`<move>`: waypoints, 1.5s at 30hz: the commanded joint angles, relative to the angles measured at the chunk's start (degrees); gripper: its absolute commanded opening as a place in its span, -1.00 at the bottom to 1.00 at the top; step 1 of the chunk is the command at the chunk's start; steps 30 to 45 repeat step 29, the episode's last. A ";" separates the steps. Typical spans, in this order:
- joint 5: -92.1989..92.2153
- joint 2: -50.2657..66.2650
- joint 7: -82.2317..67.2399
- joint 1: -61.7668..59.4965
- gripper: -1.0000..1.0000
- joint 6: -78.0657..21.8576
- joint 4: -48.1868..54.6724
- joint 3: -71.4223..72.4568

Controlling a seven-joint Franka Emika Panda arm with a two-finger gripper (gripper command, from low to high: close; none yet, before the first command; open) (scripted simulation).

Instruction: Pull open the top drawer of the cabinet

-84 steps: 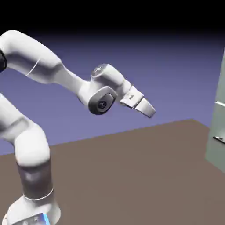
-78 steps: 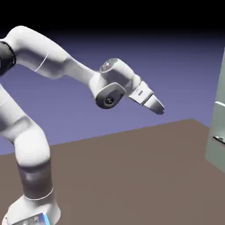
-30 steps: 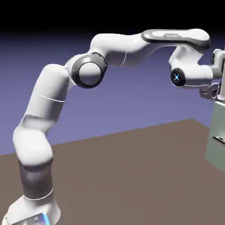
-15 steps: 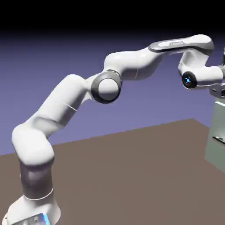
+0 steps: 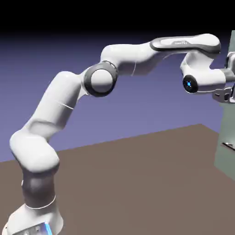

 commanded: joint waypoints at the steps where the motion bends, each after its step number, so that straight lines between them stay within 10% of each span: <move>1: 1.14 -1.46 -1.63 0.71 -1.00 -0.47 -2.09 -0.47; 25: 20.54 -46.08 -43.05 7.36 -1.00 -4.20 -49.25 -1.54; 26: 20.54 -46.08 -43.06 7.36 1.00 -4.20 -49.25 -1.54; 45: 21.34 -50.23 -45.14 5.30 1.00 -3.68 -52.89 0.31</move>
